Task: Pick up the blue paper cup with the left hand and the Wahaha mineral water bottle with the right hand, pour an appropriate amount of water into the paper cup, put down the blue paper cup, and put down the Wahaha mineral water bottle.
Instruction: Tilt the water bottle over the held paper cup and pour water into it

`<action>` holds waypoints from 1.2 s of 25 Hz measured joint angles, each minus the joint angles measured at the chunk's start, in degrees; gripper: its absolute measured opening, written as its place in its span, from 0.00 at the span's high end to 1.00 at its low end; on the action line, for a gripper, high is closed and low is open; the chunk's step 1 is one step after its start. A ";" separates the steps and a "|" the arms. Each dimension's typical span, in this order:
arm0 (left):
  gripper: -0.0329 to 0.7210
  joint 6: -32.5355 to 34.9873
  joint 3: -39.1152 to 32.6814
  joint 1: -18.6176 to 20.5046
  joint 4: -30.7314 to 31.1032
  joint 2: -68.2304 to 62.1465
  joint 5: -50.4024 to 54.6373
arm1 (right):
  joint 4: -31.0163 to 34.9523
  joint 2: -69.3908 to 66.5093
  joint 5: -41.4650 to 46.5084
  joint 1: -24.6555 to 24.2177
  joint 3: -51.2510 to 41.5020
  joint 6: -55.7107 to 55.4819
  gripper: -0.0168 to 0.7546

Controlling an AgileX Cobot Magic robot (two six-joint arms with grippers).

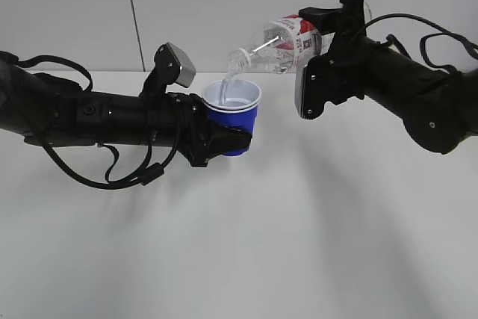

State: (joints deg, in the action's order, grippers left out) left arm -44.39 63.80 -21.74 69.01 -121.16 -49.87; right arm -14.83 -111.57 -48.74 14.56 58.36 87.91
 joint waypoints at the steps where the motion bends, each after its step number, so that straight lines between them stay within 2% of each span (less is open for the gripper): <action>1: 0.41 0.00 0.00 0.00 0.00 0.00 0.00 | -0.13 0.00 0.00 0.00 0.00 0.26 0.36; 17: 0.41 0.00 0.00 0.00 -0.13 0.00 0.00 | -0.22 0.00 0.00 0.00 0.00 0.20 0.36; 30: 0.41 0.17 0.00 0.00 -1.00 0.00 0.00 | 0.25 0.00 -0.75 0.00 0.00 -16.30 0.36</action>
State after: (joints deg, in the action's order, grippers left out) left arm -44.22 63.80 -21.74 68.01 -121.16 -49.87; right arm -14.58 -111.57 -49.49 14.56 58.36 71.61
